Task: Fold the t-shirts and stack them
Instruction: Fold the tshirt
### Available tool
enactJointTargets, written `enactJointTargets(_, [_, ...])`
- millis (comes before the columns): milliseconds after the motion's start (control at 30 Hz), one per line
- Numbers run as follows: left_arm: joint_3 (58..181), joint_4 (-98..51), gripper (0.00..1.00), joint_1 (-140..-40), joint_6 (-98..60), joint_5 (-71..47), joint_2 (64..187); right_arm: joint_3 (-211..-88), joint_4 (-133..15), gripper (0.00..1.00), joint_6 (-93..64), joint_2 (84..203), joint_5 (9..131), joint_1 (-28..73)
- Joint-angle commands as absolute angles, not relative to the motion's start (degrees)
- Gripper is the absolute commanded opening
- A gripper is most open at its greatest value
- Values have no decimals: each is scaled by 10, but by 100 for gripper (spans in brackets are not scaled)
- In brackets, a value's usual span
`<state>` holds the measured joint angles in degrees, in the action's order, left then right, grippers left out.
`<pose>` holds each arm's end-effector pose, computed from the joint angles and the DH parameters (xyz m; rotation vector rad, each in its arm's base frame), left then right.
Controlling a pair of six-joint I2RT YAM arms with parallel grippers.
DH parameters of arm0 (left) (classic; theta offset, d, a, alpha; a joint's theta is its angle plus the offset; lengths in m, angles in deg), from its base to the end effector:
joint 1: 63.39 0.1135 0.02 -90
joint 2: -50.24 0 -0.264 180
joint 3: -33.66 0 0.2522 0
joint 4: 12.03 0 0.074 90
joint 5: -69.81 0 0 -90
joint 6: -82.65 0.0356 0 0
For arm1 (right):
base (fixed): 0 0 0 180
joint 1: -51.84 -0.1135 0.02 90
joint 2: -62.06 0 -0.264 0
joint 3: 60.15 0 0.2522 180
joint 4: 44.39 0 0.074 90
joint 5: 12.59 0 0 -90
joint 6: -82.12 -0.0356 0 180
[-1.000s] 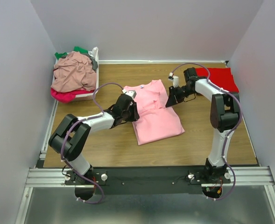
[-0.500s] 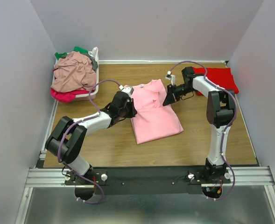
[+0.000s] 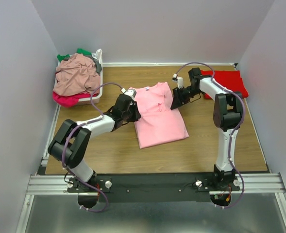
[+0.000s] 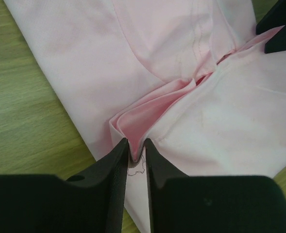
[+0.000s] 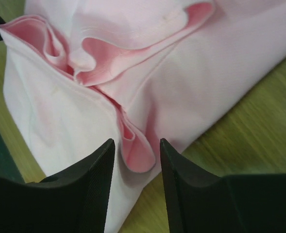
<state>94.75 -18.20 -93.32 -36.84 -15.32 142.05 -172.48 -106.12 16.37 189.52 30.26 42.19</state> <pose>0.2868 -0.1686 0.1828 0.0576 2.2937 -0.6529 0.4357 0.1006 0.1616 -0.8862 2.4577 1.0912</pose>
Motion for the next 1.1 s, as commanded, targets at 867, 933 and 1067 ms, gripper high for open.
enactJointTargets(867, [958,-268,49,-915,-321,-279,1270,-1471,-985,70,375,1528,287,426])
enactJointTargets(933, [930,-261,40,-918,-324,-210,1227,-1381,-985,90,475,1457,254,426])
enactJointTargets(1067, [894,-275,40,-974,-320,-130,1134,-1241,-993,100,667,1387,235,425])
